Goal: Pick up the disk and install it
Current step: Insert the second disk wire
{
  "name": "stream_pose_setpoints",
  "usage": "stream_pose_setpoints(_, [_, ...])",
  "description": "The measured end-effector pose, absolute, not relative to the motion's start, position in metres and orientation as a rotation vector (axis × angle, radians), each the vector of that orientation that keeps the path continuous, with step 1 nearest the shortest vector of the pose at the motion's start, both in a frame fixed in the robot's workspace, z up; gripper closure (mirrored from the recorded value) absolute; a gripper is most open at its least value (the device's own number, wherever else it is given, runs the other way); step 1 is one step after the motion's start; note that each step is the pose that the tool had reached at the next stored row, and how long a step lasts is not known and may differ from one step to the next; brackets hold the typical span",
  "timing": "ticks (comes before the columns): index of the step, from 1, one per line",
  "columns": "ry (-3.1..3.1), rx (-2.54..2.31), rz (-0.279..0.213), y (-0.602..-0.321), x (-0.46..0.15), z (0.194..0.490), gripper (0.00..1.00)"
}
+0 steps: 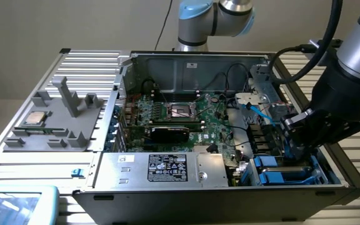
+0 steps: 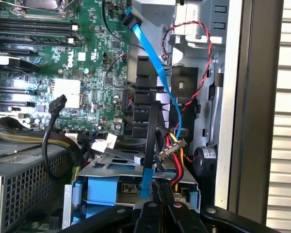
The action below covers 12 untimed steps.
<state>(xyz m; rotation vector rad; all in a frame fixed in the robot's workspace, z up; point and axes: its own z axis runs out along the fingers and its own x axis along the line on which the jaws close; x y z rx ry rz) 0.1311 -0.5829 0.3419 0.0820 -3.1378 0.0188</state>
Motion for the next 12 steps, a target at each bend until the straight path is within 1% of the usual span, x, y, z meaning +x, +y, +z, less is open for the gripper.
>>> stream_pose_setpoints(8, [-3.138, 0.083, 0.020, -0.5828, 0.1337, 0.3315, 0.89])
stream_pose_setpoints(12, [-3.137, 0.083, 0.028, -0.5823, 0.1339, 0.3336, 0.89])
